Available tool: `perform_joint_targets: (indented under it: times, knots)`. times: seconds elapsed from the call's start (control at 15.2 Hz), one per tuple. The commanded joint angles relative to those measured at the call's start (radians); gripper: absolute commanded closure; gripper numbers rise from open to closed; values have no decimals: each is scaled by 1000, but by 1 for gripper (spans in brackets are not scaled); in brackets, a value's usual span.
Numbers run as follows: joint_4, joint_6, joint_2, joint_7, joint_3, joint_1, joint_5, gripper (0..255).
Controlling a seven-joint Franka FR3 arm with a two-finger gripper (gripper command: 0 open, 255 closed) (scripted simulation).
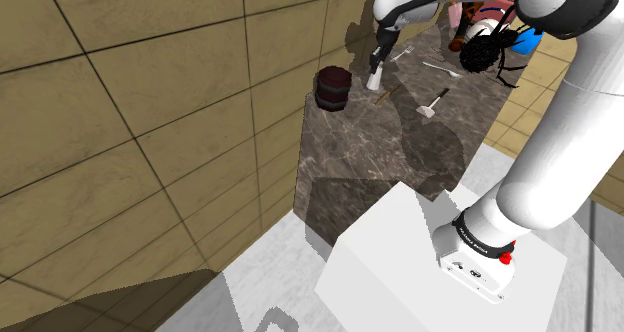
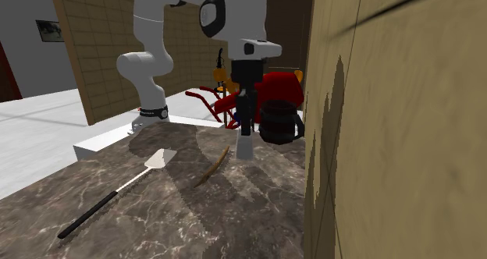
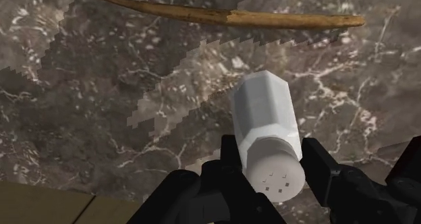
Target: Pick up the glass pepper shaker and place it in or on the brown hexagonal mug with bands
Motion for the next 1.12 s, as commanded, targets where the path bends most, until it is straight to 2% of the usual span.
perform_joint_targets:
  times: [0.0,1.06]
  knots:
    - [13,-23,-10,1,-1,1,-3,255]
    - [144,-218,-77,5,-8,7,-24,255]
